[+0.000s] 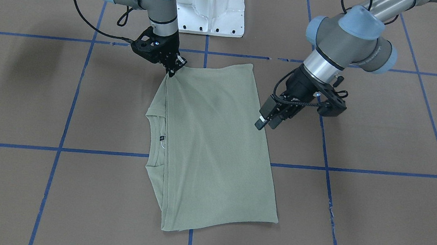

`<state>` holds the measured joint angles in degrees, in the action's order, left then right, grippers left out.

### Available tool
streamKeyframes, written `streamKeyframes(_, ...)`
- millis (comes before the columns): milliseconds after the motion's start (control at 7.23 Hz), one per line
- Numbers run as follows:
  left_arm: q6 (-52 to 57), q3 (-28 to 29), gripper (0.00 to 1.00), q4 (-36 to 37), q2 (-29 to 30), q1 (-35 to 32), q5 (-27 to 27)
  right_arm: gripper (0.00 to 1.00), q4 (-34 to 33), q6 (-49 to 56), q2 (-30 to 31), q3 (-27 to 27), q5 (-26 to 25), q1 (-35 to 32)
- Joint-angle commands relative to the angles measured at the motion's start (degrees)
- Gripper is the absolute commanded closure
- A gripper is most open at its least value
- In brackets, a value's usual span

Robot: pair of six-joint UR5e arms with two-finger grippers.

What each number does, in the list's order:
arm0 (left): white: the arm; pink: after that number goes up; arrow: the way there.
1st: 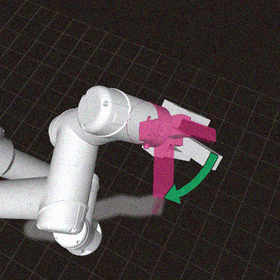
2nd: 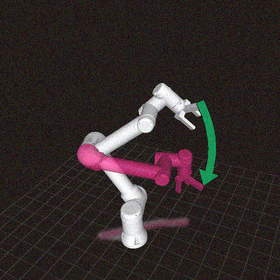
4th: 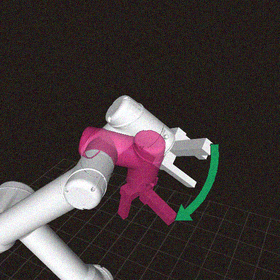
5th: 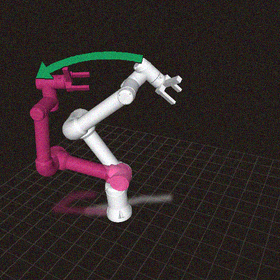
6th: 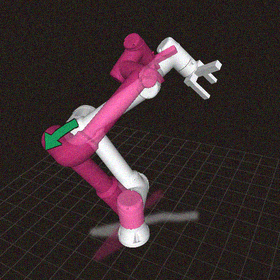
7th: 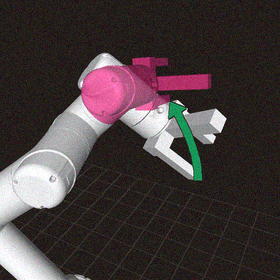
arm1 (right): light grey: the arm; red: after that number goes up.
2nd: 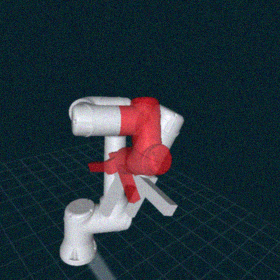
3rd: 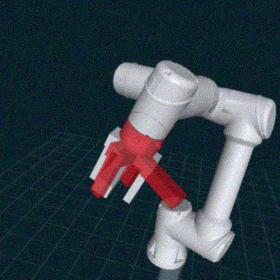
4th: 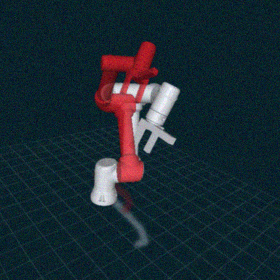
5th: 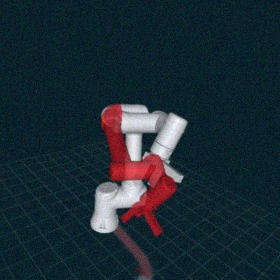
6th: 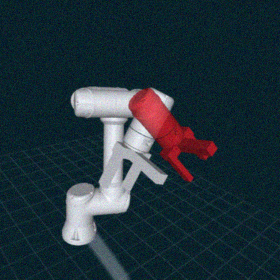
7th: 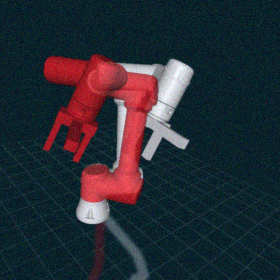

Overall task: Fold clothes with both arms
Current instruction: 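Grasp the shirt edge nearest the robot with both grippers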

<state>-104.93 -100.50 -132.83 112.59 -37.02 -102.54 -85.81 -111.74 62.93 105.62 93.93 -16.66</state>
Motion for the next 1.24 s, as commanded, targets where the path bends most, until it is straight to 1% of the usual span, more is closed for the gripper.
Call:
streamKeyframes(0, -6.9, -9.5, 0.23, 6.7, -7.0, 13.7, 8.4, 1.0, -0.1, -1.7, 0.1, 1.6, -0.7, 1.5)
streamKeyframes(138, -9.2, -10.7, 0.23, 7.5, -9.9, 20.0, 14.4, 1.0, -0.1, -1.7, 0.3, 2.3, -0.6, 1.6)
streamKeyframes(277, -10.7, -10.8, 0.23, 7.6, -11.9, 22.9, 16.4, 1.0, 0.0, -1.7, 0.7, 2.4, -0.7, 1.6)
streamKeyframes(415, -14.0, -10.7, 0.23, 7.9, -12.7, 24.8, 16.5, 1.0, 0.1, -1.7, 1.0, 2.5, -0.8, 1.6)
streamKeyframes(553, -15.1, -10.8, 0.24, 10.0, -12.9, 26.3, 16.6, 1.0, 0.1, -1.7, 1.1, 2.6, -0.9, 1.6)
streamKeyframes(830, -16.2, -10.7, 0.26, 11.1, -12.9, 27.4, 16.7, 1.0, 0.1, -1.7, 1.1, 2.8, -0.8, 1.6)
streamKeyframes(968, -16.4, -10.7, 0.37, 11.2, -12.8, 27.5, 16.8, 1.0, 0.1, -1.7, 1.2, 2.7, -0.8, 1.6)
streamKeyframes(1107, -17.3, -10.7, 0.64, 11.3, -12.8, 27.5, 18.9, 1.0, 0.1, -1.7, 1.2, 2.8, -0.8, 1.6)
